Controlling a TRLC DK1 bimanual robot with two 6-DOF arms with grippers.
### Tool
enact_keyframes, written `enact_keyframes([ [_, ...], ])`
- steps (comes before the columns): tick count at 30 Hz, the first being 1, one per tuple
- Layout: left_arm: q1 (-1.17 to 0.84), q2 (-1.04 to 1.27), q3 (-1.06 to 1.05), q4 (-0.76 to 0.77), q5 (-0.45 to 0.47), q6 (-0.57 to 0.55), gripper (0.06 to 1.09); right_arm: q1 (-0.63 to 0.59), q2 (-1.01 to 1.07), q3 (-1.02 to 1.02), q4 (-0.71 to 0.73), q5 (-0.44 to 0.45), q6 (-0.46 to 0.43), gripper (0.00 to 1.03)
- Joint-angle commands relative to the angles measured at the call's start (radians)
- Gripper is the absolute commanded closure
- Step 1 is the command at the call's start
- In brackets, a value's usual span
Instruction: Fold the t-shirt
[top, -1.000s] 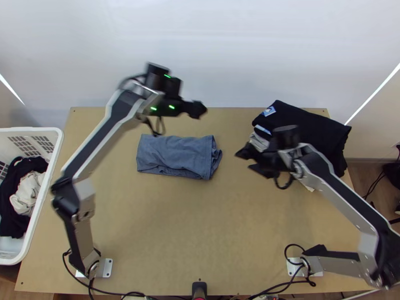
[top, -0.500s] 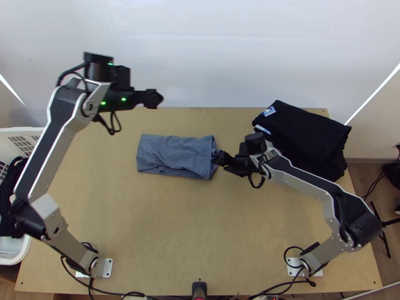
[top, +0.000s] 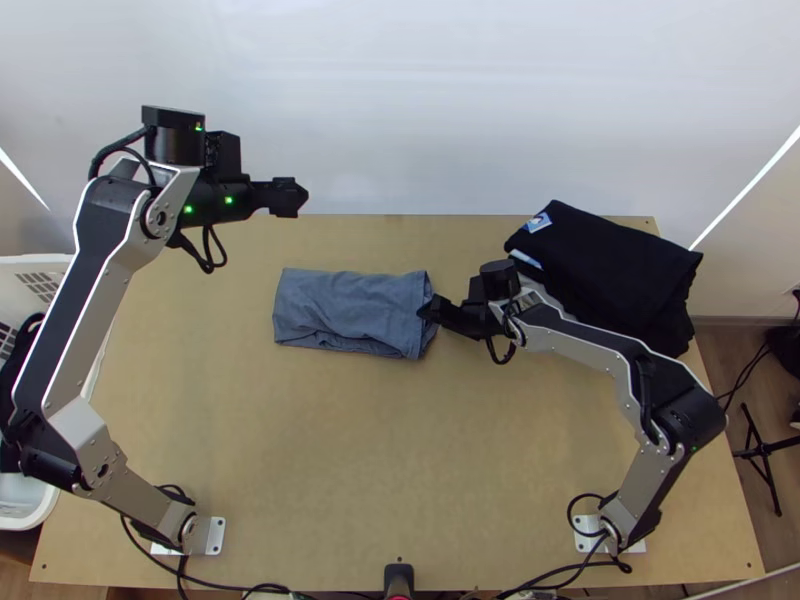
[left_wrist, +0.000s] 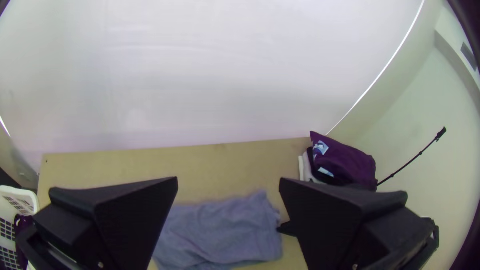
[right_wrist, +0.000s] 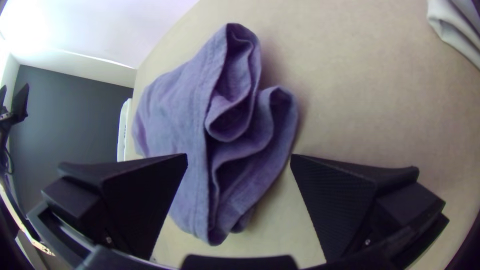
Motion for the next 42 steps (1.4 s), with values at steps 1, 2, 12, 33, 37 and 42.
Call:
enact_keyframes([
  [1, 0.013, 0.006, 0.003, 0.014, -0.005, 0.012, 0.10, -0.013, 0.051, 0.031, -0.018, 0.027, -0.008, 0.07],
  [2, 0.013, 0.009, 0.004, 0.014, -0.005, 0.012, 0.10, -0.014, 0.060, 0.034, -0.020, 0.027, -0.008, 0.07],
  [12, 0.029, 0.047, 0.044, 0.019, -0.005, 0.016, 0.10, 0.069, 0.177, 0.179, -0.044, 0.032, 0.010, 0.07],
  [33, 0.092, 0.018, 0.044, 0.001, -0.003, 0.015, 0.10, 0.156, 0.160, 0.411, -0.073, 0.058, 0.115, 1.00],
  [37, 0.093, 0.014, 0.040, 0.001, -0.003, 0.015, 0.10, 0.122, 0.034, 0.445, -0.184, 0.056, 0.118, 1.00],
  [42, 0.104, 0.014, 0.035, 0.001, -0.003, 0.016, 0.10, 0.049, -0.105, 0.475, -0.285, 0.035, 0.113, 1.00],
])
